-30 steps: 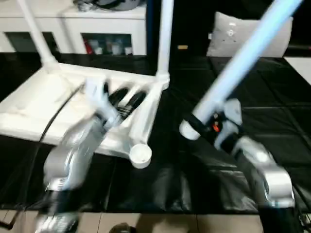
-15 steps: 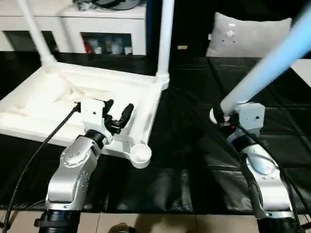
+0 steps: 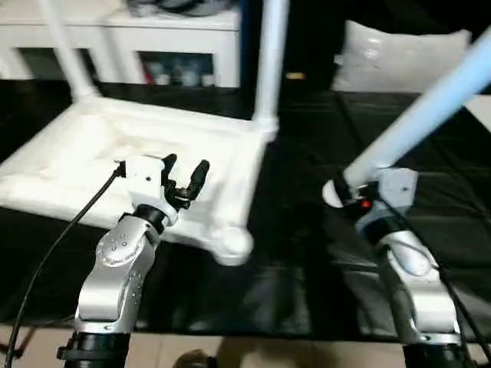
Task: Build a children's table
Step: Pick table leg
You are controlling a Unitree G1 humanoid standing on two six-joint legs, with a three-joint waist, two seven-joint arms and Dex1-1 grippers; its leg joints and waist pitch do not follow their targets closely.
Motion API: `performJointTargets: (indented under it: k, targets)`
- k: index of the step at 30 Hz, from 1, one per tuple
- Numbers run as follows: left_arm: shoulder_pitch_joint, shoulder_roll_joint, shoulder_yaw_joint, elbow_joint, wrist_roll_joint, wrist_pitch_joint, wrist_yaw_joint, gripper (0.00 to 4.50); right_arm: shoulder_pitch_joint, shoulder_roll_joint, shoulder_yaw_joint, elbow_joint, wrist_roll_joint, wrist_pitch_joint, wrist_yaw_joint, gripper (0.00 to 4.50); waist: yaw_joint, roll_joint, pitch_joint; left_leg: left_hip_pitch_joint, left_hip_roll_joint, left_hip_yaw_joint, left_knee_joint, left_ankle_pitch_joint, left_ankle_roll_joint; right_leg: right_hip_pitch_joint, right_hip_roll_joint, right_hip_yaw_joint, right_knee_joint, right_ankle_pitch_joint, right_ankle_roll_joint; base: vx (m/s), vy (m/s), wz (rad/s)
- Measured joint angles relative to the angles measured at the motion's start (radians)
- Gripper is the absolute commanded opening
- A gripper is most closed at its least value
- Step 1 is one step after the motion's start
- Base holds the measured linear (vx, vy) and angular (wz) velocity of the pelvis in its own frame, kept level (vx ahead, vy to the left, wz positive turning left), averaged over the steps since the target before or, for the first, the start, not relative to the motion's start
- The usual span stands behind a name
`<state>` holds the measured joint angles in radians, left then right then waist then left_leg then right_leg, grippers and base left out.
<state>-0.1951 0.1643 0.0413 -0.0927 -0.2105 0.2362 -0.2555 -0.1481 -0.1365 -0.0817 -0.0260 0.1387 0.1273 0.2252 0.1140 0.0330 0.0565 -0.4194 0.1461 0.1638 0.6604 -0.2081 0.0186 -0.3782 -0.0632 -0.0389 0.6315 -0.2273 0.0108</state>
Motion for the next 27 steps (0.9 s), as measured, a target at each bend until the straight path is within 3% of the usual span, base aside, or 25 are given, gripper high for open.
performJointTargets:
  k: [1,3,4,5,6,7,8,9,10,11,12,13,14,15,16,18,19,20,23,27]
  targets:
    - [0.0,0.003,0.001,0.001,0.001,0.0,0.001,3.42,-0.003,0.002,0.005,0.002,0.0,-0.005,-0.005,1.87,-0.002,0.001,0.0,0.0,-0.007,0.009,-0.003,0.0,0.015,-0.001,-0.007,0.001,-0.009,0.008,-0.006,-0.021,0.168,0.04]
    - [0.001,0.009,0.007,0.002,0.005,0.0,0.004,3.42,-0.021,0.014,0.02,0.018,-0.022,-0.023,-0.03,1.87,-0.019,0.004,0.001,0.0,-0.028,0.017,-0.004,0.002,0.039,-0.012,-0.02,-0.007,0.005,0.003,-0.033,-0.037,0.187,0.05]
    - [0.001,0.012,0.011,0.002,0.008,-0.001,0.007,3.42,-0.032,0.016,0.023,0.023,-0.028,-0.028,-0.042,1.87,-0.031,0.003,0.001,0.0,-0.042,0.026,-0.005,0.004,0.053,-0.025,-0.035,-0.014,0.039,-0.015,-0.059,-0.053,0.187,0.1]
    - [0.001,0.013,0.013,0.002,0.009,-0.001,0.008,3.42,-0.036,0.016,0.023,0.023,-0.028,-0.024,-0.043,1.87,-0.037,0.002,0.001,0.0,-0.049,0.037,-0.006,0.006,0.06,-0.032,-0.037,-0.03,0.057,-0.025,-0.058,-0.08,0.147,-0.02]
    - [0.001,0.014,0.015,0.002,0.01,-0.001,0.008,3.42,-0.035,0.015,0.022,0.023,-0.027,-0.018,-0.042,1.87,-0.048,-0.001,0.001,0.0,-0.059,0.043,-0.011,0.01,0.067,-0.032,-0.029,-0.028,0.063,-0.028,-0.043,-0.08,0.147,-0.02]
    - [0.0,0.013,0.015,0.002,0.01,-0.002,0.008,3.42,-0.029,0.013,0.017,0.023,-0.027,-0.01,-0.043,1.87,-0.06,-0.004,0.002,0.002,-0.066,0.053,-0.019,0.013,0.066,-0.032,-0.044,-0.022,0.051,-0.025,-0.021,-0.093,0.112,0.07]
    - [-0.001,0.008,0.006,0.002,0.01,-0.003,0.008,3.42,-0.019,0.011,0.006,0.023,-0.024,0.008,-0.044,1.87,-0.059,-0.014,0.002,0.001,-0.065,0.073,-0.013,0.006,0.062,-0.029,-0.069,-0.013,0.03,0.005,0.048,-0.045,0.053,0.12]
    - [-0.001,-0.001,-0.005,0.002,0.01,-0.003,0.007,3.42,-0.015,0.008,0.0,0.024,-0.011,0.026,-0.037,1.87,-0.051,-0.013,0.004,-0.008,-0.067,0.038,0.033,-0.027,0.057,-0.028,-0.069,-0.005,0.022,0.017,0.05,-0.055,0.114,0.06]
    - [0.006,-0.003,-0.01,0.003,0.01,-0.003,0.007,3.42,-0.014,0.006,-0.005,0.024,-0.001,0.043,-0.029,1.87,-0.058,-0.003,0.005,-0.018,-0.065,-0.057,0.122,-0.047,0.034,-0.025,-0.082,-0.015,0.014,0.028,0.058,-0.032,0.161,-0.38]
    - [0.006,-0.003,-0.01,0.003,0.011,-0.003,0.008,3.42,-0.013,0.005,-0.004,0.024,0.001,0.047,-0.026,1.87,-0.065,-0.003,0.005,-0.008,-0.051,-0.101,0.141,-0.065,-0.013,-0.024,-0.102,-0.032,0.015,0.032,0.065,-0.065,0.302,-0.48]
    - [0.001,-0.002,-0.011,0.005,0.011,-0.004,0.007,3.42,-0.013,0.007,-0.003,0.025,0.003,0.048,-0.024,1.87,-0.081,0.009,0.004,0.011,-0.032,-0.102,0.109,-0.097,-0.054,-0.023,-0.11,-0.038,0.011,0.032,0.066,-0.055,0.241,-0.41]
    - [-0.001,0.0,-0.013,0.006,0.012,-0.003,0.007,3.42,-0.008,0.004,0.006,0.029,0.003,0.055,-0.022,1.87,-0.11,0.013,0.007,0.015,-0.039,-0.088,0.091,-0.083,-0.031,-0.016,-0.102,-0.031,-0.008,0.014,0.046,-0.084,0.219,0.01]
    - [0.0,0.005,-0.011,0.006,0.013,-0.003,0.008,3.42,-0.008,0.006,0.014,0.029,0.003,0.058,-0.02,1.87,-0.134,0.017,0.007,0.017,-0.045,-0.087,0.074,-0.073,-0.016,-0.018,-0.092,-0.021,-0.003,-0.015,-0.005,-0.1,0.211,0.07]
    - [0.001,0.013,-0.007,0.009,0.015,-0.002,0.008,3.42,-0.008,0.01,0.031,0.029,0.003,0.059,-0.017,1.87,-0.148,0.017,0.008,0.02,-0.051,-0.084,0.059,-0.061,-0.004,-0.02,-0.084,-0.029,0.023,-0.039,-0.043,-0.1,0.211,0.07]
    - [0.001,0.015,-0.002,0.009,0.019,-0.002,0.008,3.42,-0.008,0.012,0.047,0.029,0.003,0.06,-0.008,1.87,-0.156,0.017,0.007,0.027,-0.055,-0.078,0.039,-0.048,0.006,-0.015,-0.051,-0.036,0.053,-0.04,-0.052,-0.093,0.216,-0.05]
    - [0.001,0.015,0.0,0.008,0.02,-0.002,0.008,3.42,-0.012,0.013,0.053,0.026,0.003,0.06,-0.001,1.87,-0.154,0.002,0.0,0.03,-0.08,-0.06,0.012,-0.03,0.016,0.019,-0.018,-0.054,0.035,-0.035,-0.051,-0.08,0.13,-0.04]
    - [0.002,0.009,-0.005,0.01,0.021,-0.001,0.008,3.42,-0.017,0.008,0.048,0.024,0.003,0.061,-0.001,1.87,-0.148,-0.001,-0.001,0.028,-0.086,-0.052,0.005,-0.025,0.018,0.021,-0.019,-0.032,0.02,-0.009,-0.024,-0.078,0.091,0.07]
    - [0.004,0.008,-0.011,0.01,0.021,-0.001,0.008,3.42,-0.017,0.007,0.044,0.024,0.003,0.064,-0.001,1.87,-0.142,0.0,-0.001,0.028,-0.086,-0.038,0.0,-0.025,0.017,0.02,-0.027,-0.028,0.013,-0.001,-0.012,-0.064,0.082,-0.01]
    - [0.005,0.01,-0.01,0.01,0.021,0.0,0.008,3.42,-0.013,0.012,0.043,0.024,0.017,0.092,0.0,1.87,-0.129,0.004,0.0,0.015,-0.084,-0.033,-0.002,-0.023,0.014,0.013,-0.031,-0.029,0.004,-0.005,-0.002,-0.062,0.06,-0.05]
    - [0.018,0.01,-0.011,0.01,0.021,0.001,0.008,3.42,-0.013,0.017,0.037,0.024,0.041,0.121,0.0,1.87,-0.125,0.005,0.001,0.015,-0.084,-0.032,-0.004,-0.023,0.013,0.013,-0.03,-0.029,-0.007,-0.005,-0.001,-0.029,0.016,0.0]
